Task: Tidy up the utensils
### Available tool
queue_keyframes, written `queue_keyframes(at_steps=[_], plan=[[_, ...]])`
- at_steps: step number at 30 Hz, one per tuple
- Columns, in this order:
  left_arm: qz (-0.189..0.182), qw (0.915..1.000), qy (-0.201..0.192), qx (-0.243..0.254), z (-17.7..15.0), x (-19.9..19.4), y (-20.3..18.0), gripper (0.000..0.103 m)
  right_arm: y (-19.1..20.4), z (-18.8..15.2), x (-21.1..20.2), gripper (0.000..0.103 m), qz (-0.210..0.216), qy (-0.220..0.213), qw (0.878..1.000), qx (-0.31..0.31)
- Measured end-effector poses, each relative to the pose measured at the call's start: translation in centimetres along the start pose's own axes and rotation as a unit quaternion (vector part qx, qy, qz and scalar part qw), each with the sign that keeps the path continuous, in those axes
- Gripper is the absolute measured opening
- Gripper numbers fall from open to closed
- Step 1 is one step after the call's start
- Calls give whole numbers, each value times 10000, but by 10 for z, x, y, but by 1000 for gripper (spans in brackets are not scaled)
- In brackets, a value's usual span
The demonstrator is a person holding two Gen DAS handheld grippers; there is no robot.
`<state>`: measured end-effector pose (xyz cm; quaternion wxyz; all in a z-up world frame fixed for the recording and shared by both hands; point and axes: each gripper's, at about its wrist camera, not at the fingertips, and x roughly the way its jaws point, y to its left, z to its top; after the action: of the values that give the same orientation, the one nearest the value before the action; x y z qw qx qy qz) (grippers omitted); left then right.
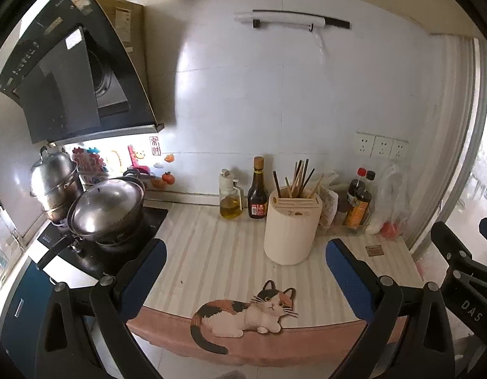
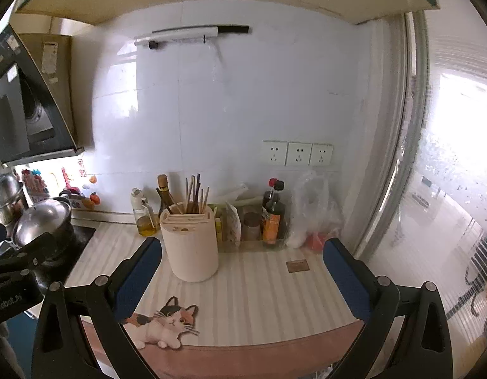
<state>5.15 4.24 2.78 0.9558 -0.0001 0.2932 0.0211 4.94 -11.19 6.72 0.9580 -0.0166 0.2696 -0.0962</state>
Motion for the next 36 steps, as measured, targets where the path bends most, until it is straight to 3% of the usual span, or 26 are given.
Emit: queue_keyframes(at_steps=[11, 36], plan=[[8, 9998, 209, 25, 4, -12, -7, 103, -14, 14, -26, 103, 38, -85, 10000, 6], [-3, 9998, 196, 87, 15, -19, -13, 103, -14, 28, -17, 103, 196, 127, 9996, -186]])
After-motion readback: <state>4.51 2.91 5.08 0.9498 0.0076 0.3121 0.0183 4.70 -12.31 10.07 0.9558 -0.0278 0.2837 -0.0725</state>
